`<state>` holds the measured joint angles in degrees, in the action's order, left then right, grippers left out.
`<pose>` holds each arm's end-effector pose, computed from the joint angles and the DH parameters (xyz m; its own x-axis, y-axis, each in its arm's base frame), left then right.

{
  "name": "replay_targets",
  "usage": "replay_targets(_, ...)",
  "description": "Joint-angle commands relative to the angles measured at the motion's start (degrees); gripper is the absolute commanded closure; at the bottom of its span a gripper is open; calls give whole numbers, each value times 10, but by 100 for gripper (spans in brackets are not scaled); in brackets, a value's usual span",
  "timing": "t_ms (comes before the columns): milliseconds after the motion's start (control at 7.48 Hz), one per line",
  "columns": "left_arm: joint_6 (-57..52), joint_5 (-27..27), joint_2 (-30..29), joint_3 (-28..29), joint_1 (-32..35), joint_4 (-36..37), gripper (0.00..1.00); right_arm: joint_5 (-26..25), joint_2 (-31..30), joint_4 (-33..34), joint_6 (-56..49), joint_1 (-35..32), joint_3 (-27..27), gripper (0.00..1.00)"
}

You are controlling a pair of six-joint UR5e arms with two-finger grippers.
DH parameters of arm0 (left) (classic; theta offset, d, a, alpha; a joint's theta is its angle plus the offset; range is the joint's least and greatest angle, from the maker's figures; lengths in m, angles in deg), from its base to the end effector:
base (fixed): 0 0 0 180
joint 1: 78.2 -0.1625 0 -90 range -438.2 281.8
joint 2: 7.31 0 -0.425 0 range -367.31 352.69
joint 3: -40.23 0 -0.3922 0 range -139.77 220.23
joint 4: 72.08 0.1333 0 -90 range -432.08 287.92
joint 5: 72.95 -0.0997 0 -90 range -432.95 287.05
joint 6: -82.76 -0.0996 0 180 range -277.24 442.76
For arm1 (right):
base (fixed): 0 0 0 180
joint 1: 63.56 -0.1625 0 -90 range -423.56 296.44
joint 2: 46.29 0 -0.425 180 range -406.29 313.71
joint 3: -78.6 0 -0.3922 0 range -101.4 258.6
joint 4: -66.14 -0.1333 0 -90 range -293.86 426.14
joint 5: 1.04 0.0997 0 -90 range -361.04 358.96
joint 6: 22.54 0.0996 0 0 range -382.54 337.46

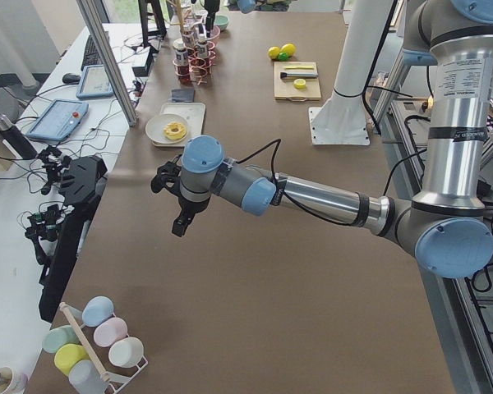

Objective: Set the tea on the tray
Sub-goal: 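Reach the right gripper into the copper rack and grasp a dark tea bottle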

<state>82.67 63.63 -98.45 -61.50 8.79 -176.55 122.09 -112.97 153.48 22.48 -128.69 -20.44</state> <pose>-0.0341 -0.5133 0.5151 0.6688 0.3706 -0.6445 -0.0477 0.8865 0.4603 -0.1930 -0.6039 0.3540 0.6874 0.0755 0.7223 -0.2007 0.9756 0.0890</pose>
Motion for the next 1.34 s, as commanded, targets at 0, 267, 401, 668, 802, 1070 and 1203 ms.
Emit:
replay_targets(0,0,0,0,0,-3,0,0,-35,4,-30,2,9,20,28)
replay_targets(267,0,0,0,0,-4,0,0,-35,6,-67,2,9,49,29)
replay_targets(401,0,0,0,0,-4,0,0,-35,8,-68,3,9,49,31)
replay_targets(668,-1,0,0,0,-4,-1,0,-35,18,-67,3,7,52,31)
replay_targets(802,-1,0,0,0,-4,-1,0,-35,18,-67,2,5,53,32)
replay_targets(1070,-1,0,0,1,-4,0,0,-39,17,-68,-2,5,55,34)
replay_targets(1203,-1,-1,0,1,-5,-1,0,-47,18,-68,-3,7,57,35)
